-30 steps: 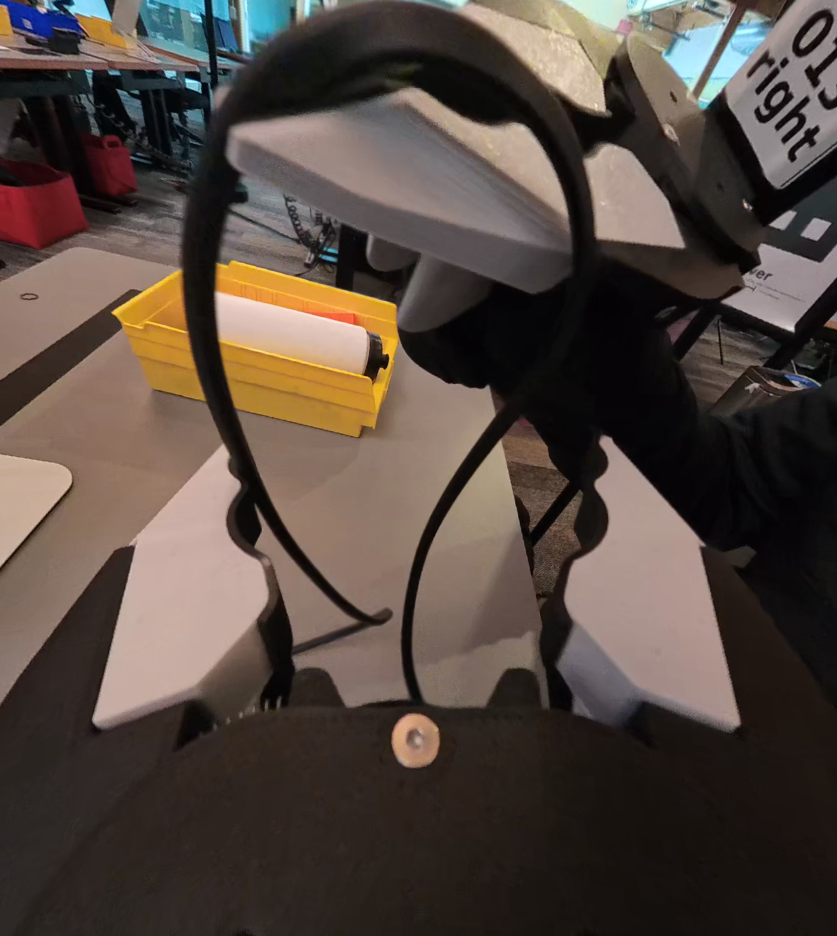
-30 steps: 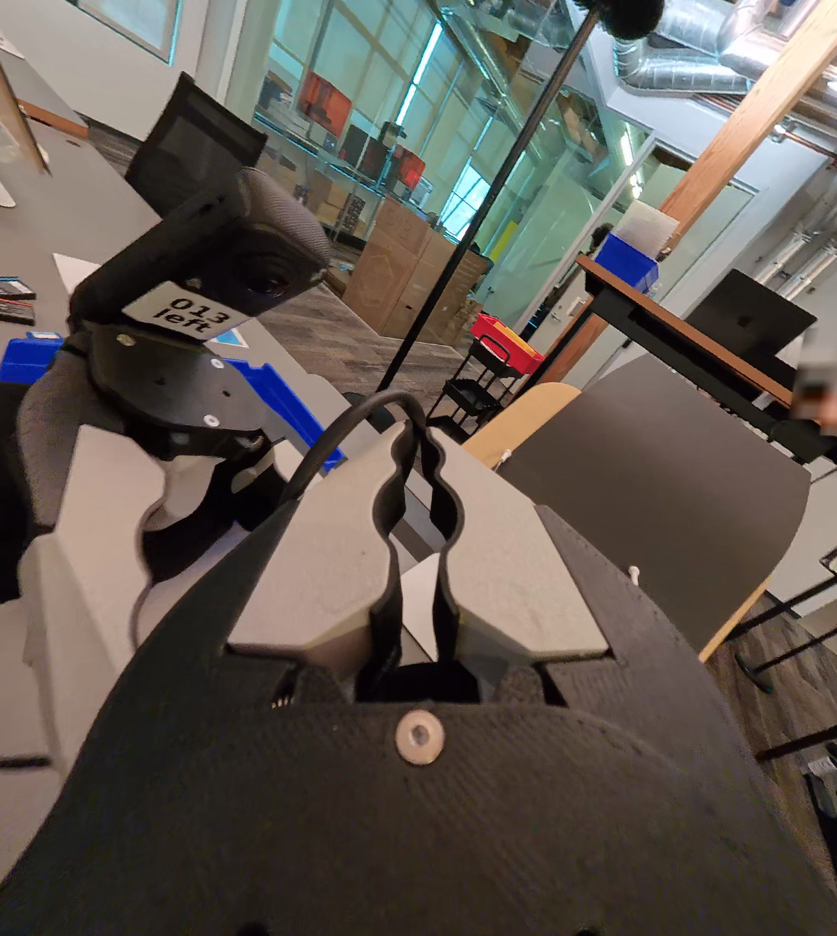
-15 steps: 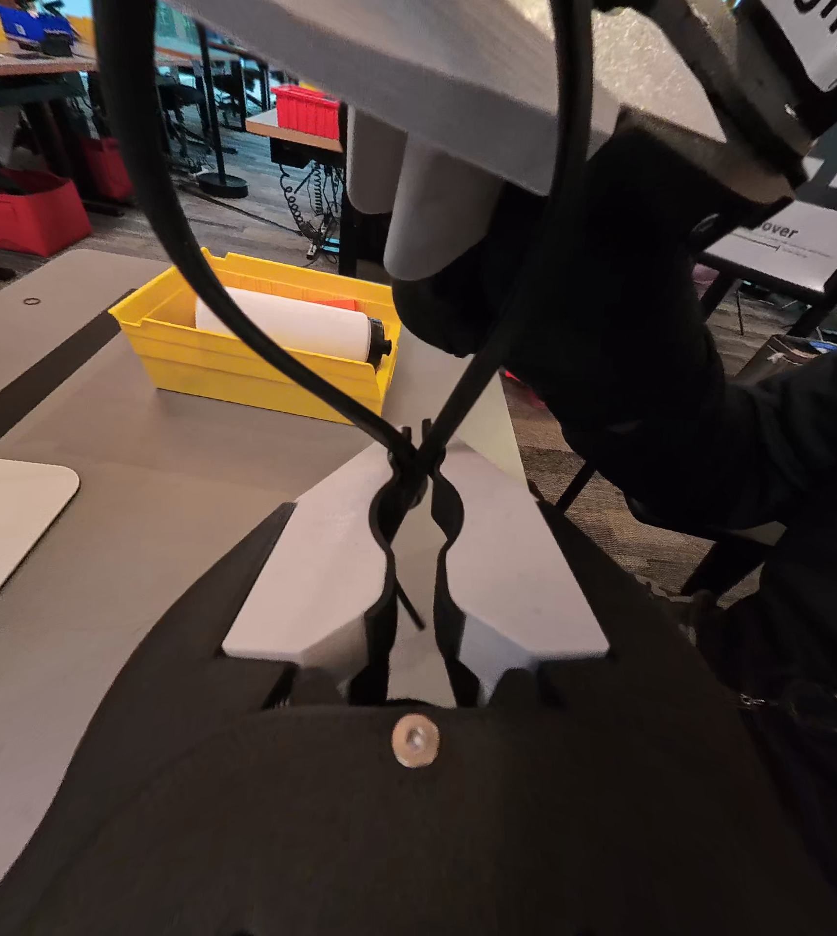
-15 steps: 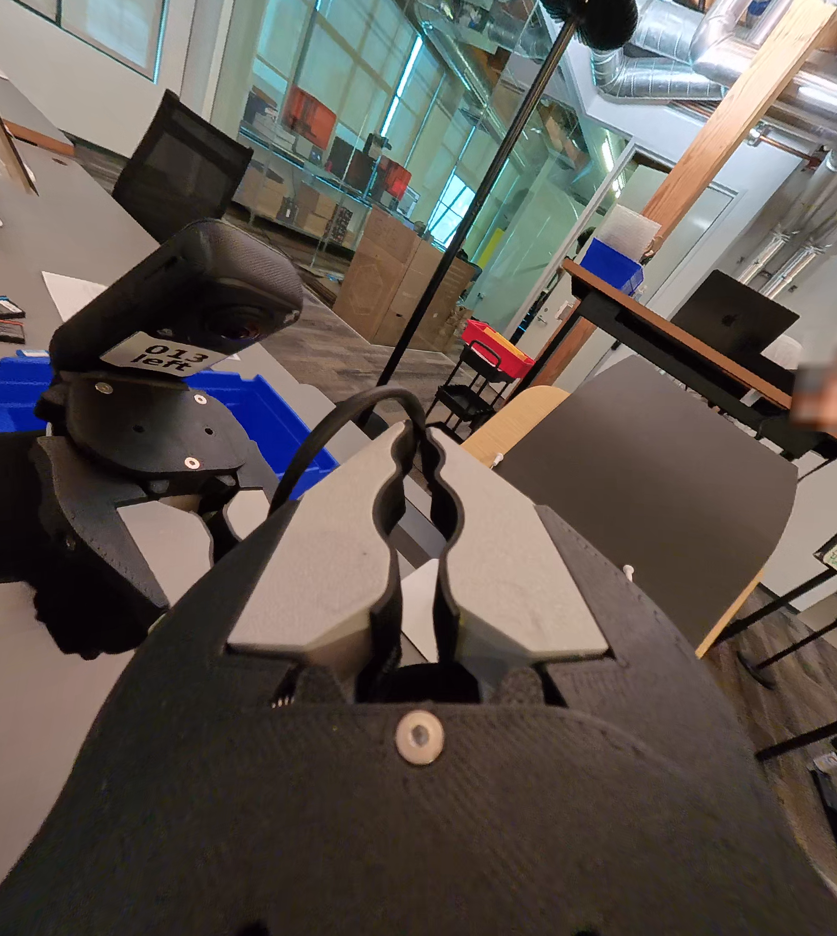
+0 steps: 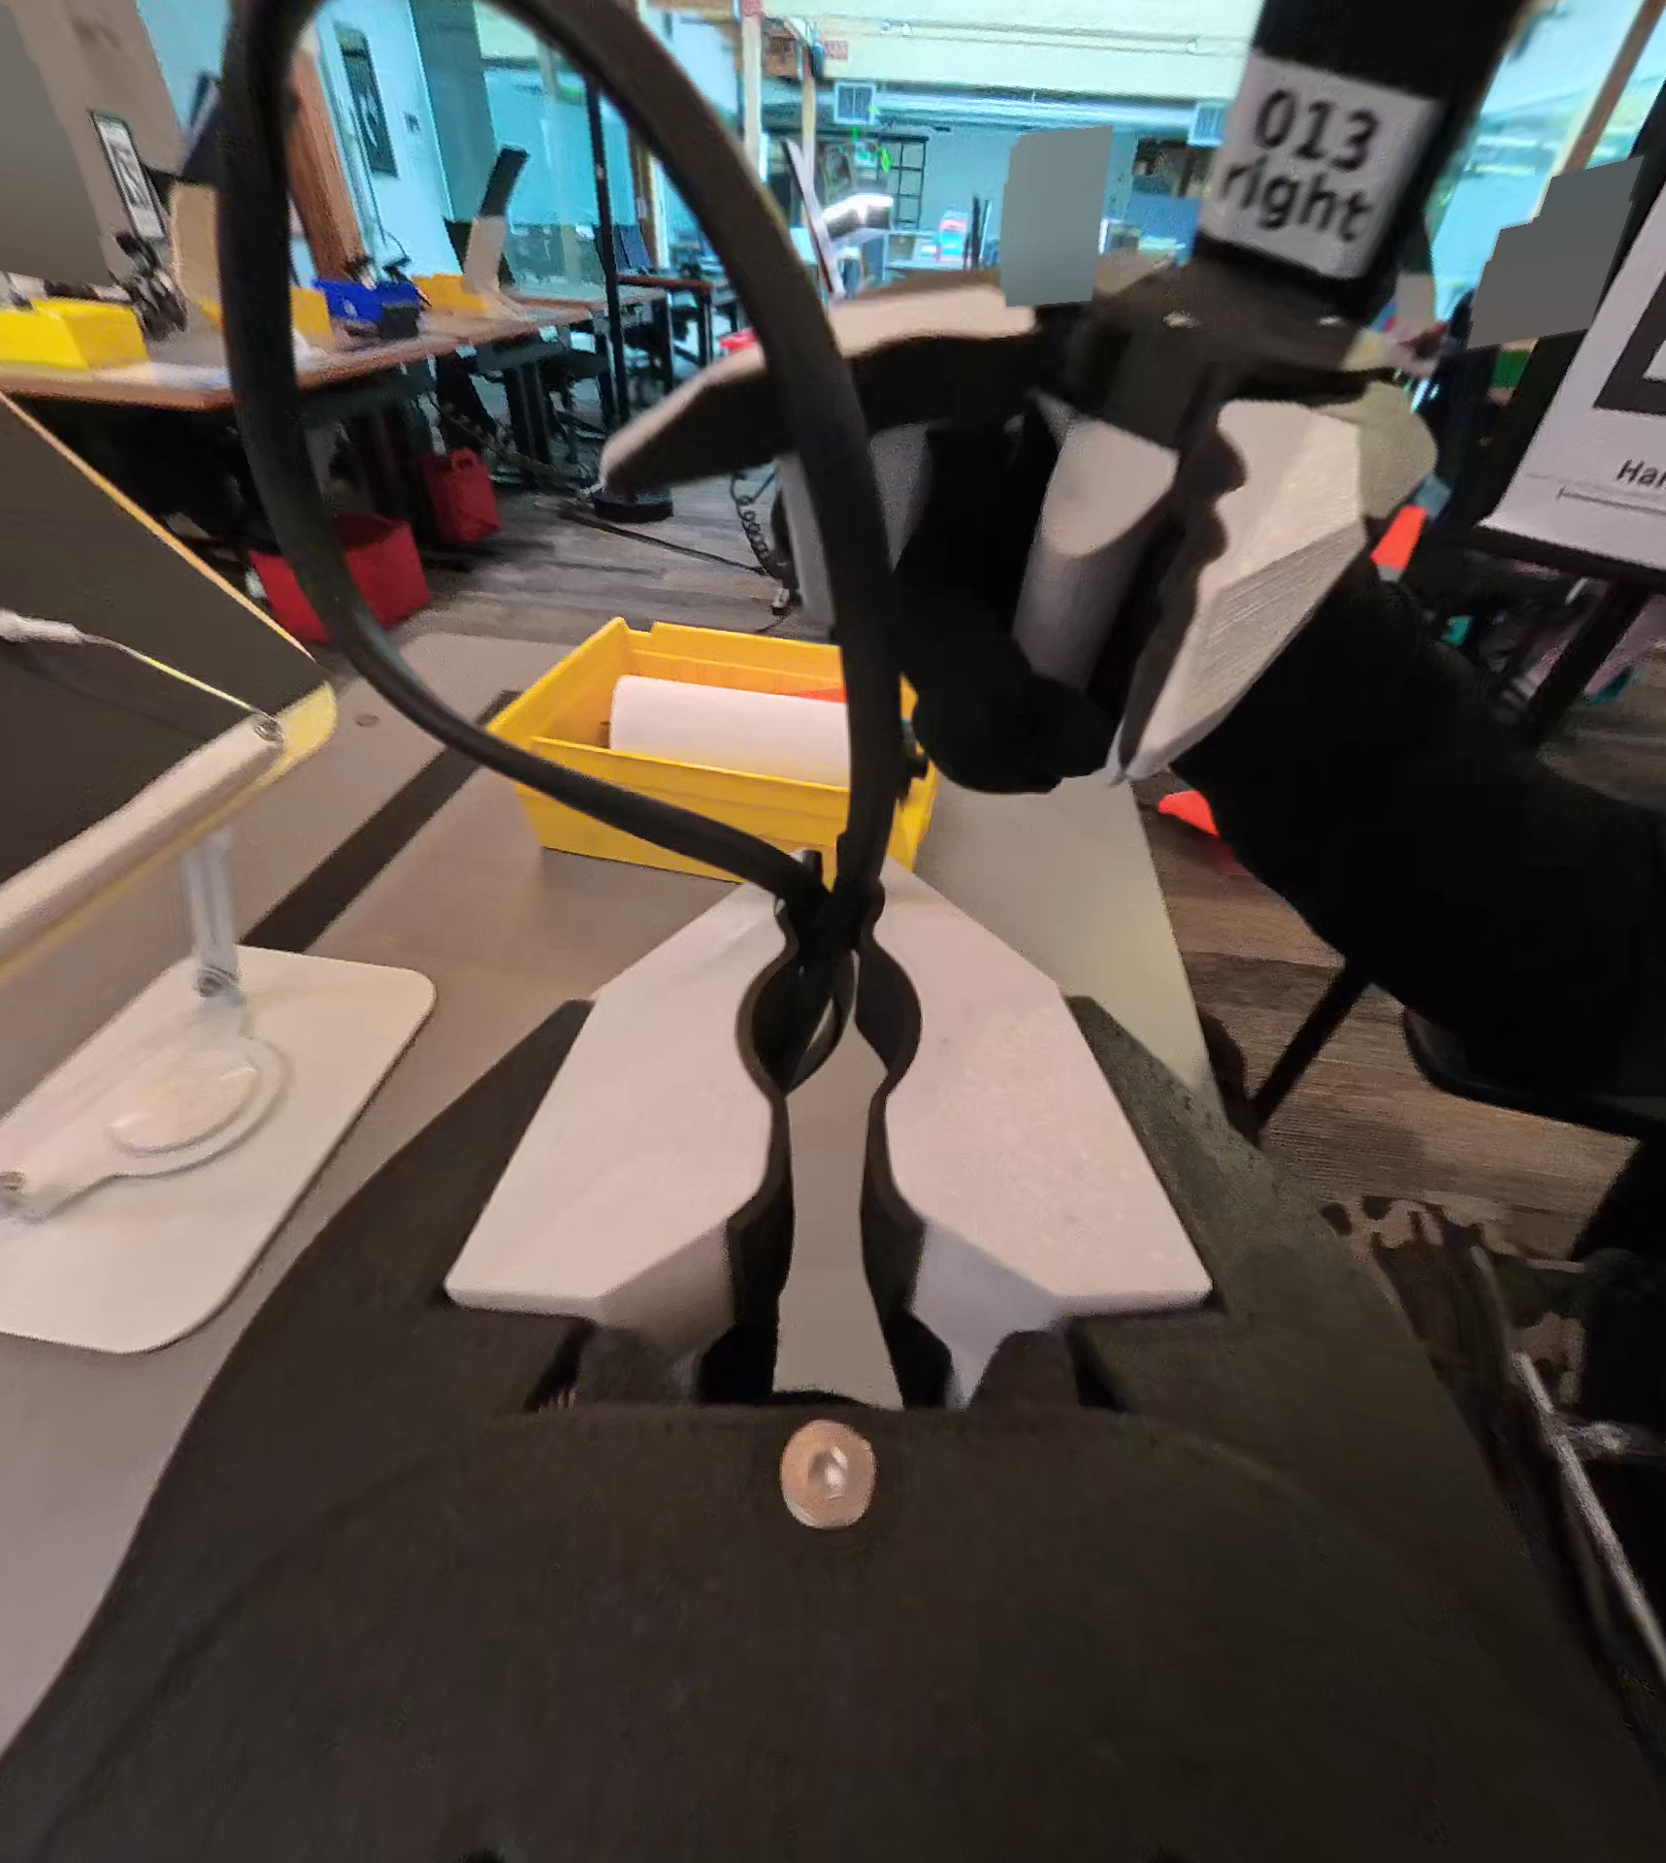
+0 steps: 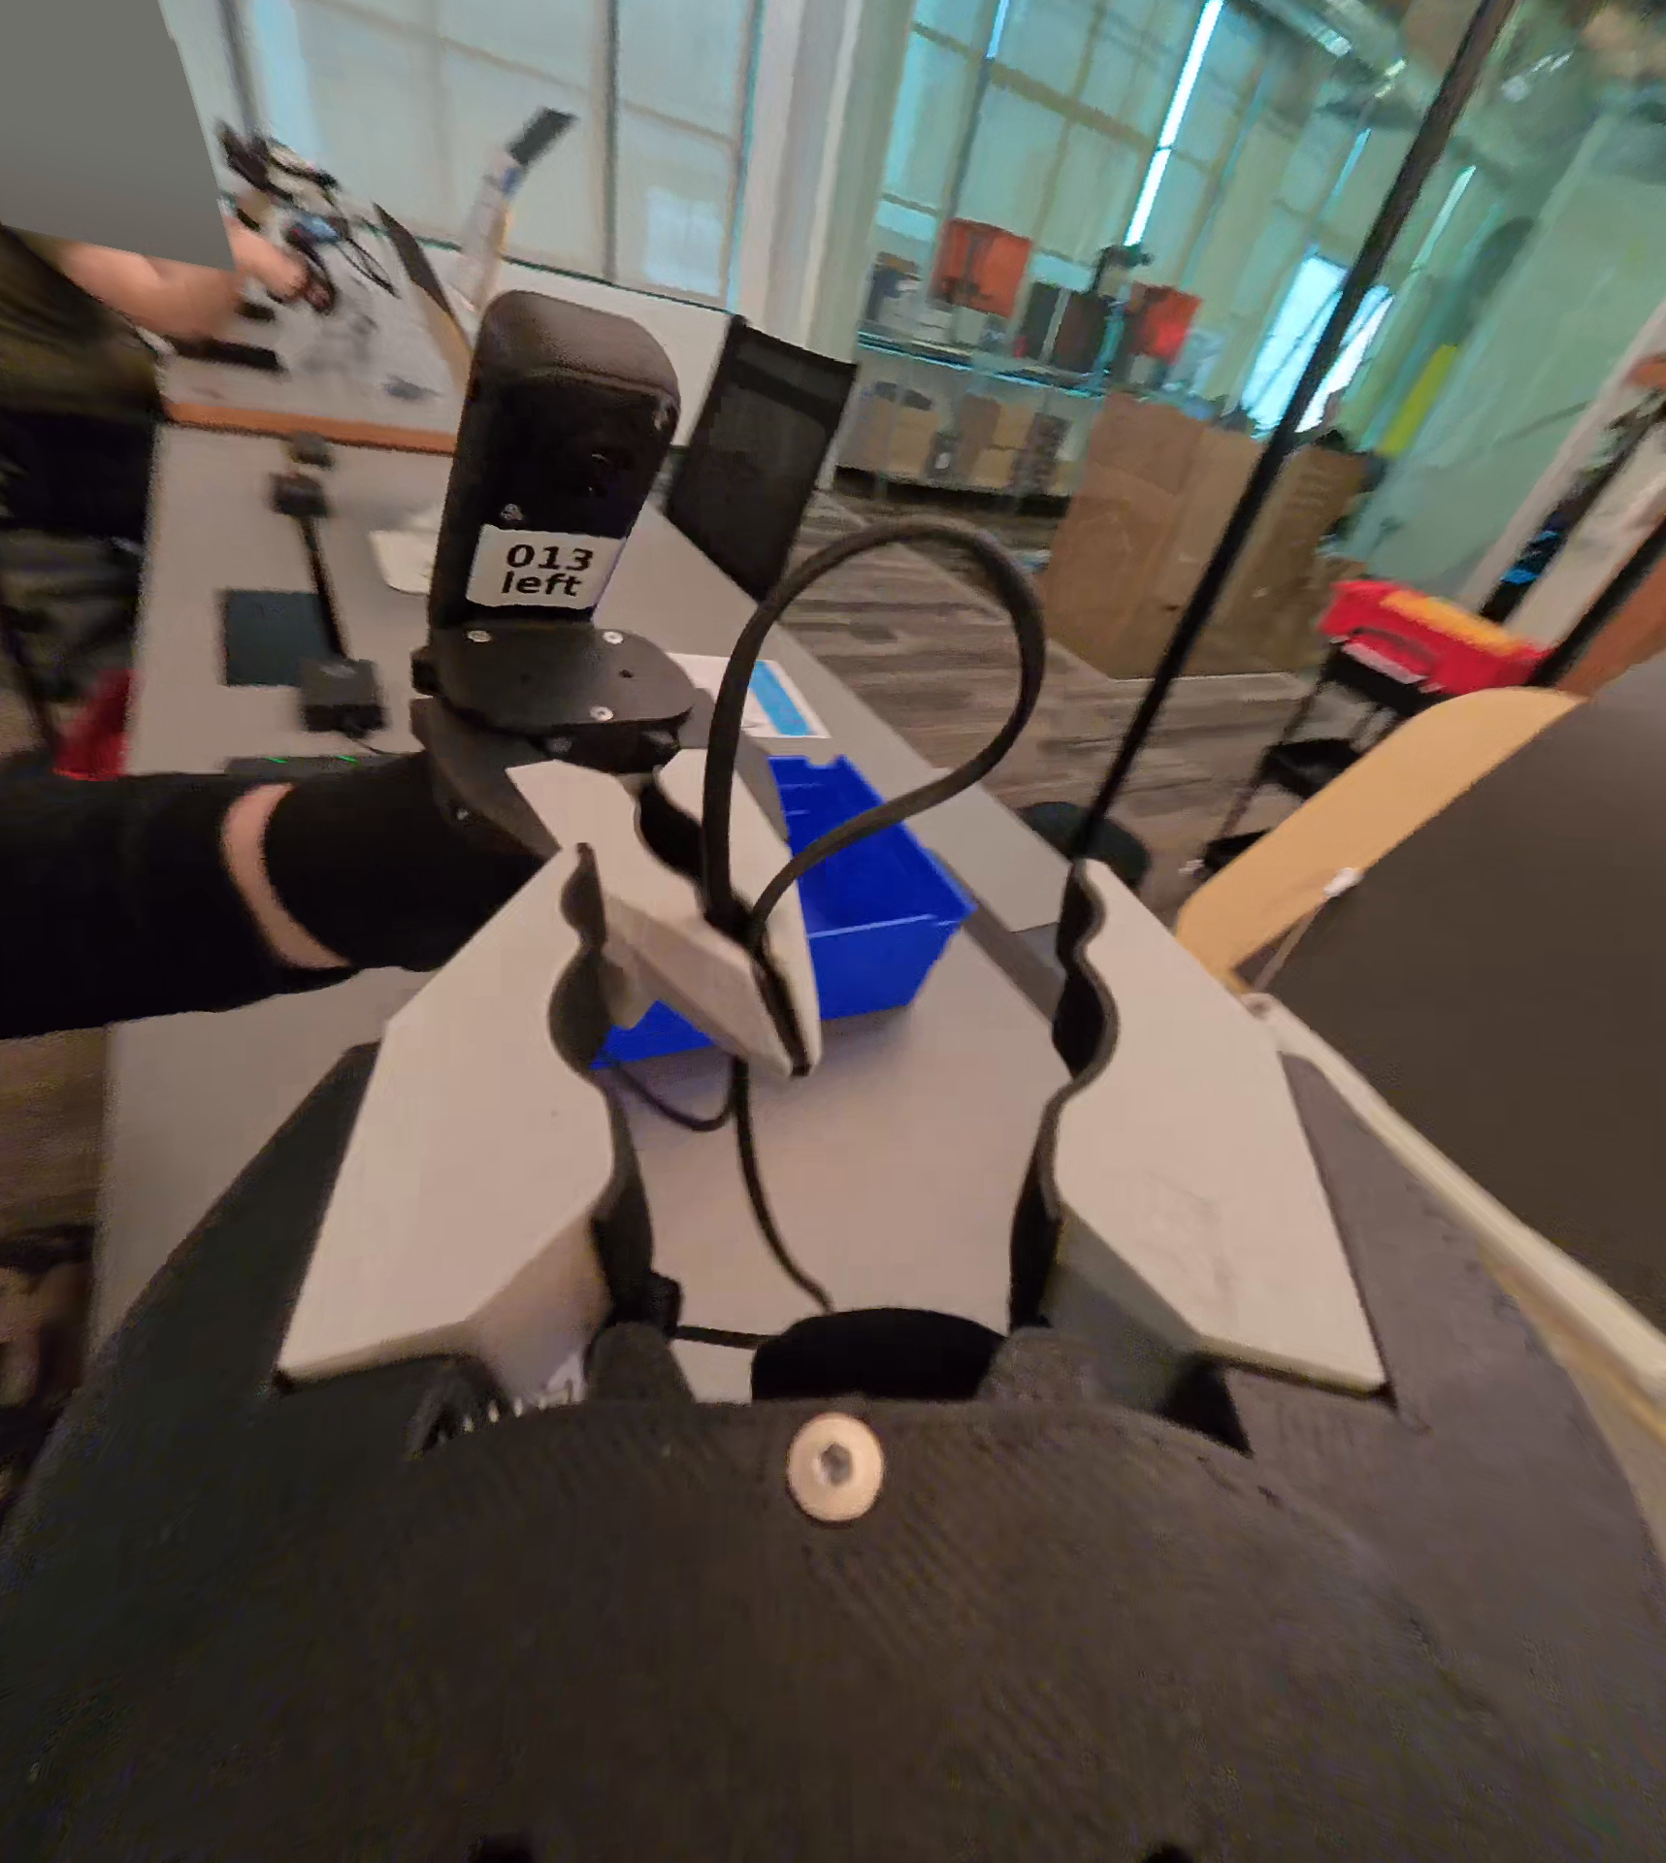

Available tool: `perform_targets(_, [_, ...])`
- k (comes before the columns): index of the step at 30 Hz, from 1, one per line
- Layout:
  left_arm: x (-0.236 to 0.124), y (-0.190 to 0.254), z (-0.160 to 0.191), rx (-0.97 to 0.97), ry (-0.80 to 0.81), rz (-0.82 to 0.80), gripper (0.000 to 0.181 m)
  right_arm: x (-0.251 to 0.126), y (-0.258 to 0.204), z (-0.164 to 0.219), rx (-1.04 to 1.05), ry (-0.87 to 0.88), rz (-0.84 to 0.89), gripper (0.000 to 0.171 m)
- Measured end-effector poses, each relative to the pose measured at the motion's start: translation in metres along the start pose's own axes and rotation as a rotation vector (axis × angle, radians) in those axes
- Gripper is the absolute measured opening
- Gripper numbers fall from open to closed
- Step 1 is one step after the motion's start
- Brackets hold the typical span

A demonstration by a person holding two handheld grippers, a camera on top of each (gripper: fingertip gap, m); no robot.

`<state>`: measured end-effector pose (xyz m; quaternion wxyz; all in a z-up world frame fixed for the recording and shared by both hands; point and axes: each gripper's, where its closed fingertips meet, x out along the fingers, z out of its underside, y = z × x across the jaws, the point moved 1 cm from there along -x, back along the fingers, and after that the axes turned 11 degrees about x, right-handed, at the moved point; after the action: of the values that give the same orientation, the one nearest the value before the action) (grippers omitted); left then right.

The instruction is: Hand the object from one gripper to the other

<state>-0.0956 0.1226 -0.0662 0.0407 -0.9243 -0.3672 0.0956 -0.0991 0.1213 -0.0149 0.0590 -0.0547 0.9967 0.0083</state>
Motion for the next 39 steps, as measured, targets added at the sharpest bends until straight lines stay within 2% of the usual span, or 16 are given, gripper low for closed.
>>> perform_targets(3, [-0.003,-0.001,-0.003,0.099,-0.030,-0.048,0.000,0.007,-0.007,0.012,0.100,-0.015,-0.110,0.098])
perform_targets(6, [-0.001,0.004,-0.002,0.279,-0.098,-0.097,0.000,0.015,-0.015,0.015,0.204,0.017,-0.204,0.095])
perform_targets(11, [0.008,0.016,0.006,0.471,-0.182,-0.109,0.000,0.017,-0.028,0.008,0.333,0.110,-0.367,0.077])
perform_targets(13, [0.010,0.021,0.005,0.490,-0.161,-0.095,0.000,0.013,-0.031,0.005,0.352,0.139,-0.419,0.066])
perform_targets(17, [0.011,0.032,0.002,0.460,-0.110,-0.018,0.000,0.003,-0.031,-0.002,0.394,0.213,-0.504,0.056])
perform_targets(19, [0.010,0.040,0.000,0.401,-0.060,0.060,0.000,-0.005,-0.035,-0.006,0.402,0.254,-0.569,0.061])
perform_targets(22, [0.001,0.045,-0.017,0.263,0.087,0.144,0.000,-0.005,-0.039,0.004,0.373,0.212,-0.596,0.088])
perform_targets(25, [-0.006,0.045,-0.025,0.157,0.148,0.218,0.000,-0.004,-0.037,0.018,0.351,0.166,-0.597,0.100])
perform_targets(27, [-0.007,0.041,-0.021,0.124,0.093,0.217,0.000,-0.001,-0.023,0.033,0.308,0.089,-0.512,0.103])
perform_targets(29, [-0.005,0.039,-0.009,0.103,-0.028,0.221,0.000,-0.004,-0.006,0.050,0.210,-0.027,-0.382,0.105])
perform_targets(33, [-0.005,0.038,0.021,0.100,-0.297,0.211,0.000,-0.023,0.010,0.058,-0.166,-0.184,-0.134,0.105])
perform_targets(36, [-0.009,0.043,0.035,0.076,-0.424,0.237,0.000,-0.022,-0.005,0.063,-0.478,-0.296,-0.065,0.095])
perform_targets(39, [-0.016,0.052,0.047,0.083,-0.520,0.274,0.000,-0.010,-0.022,0.083,-0.650,-0.416,-0.076,0.092])
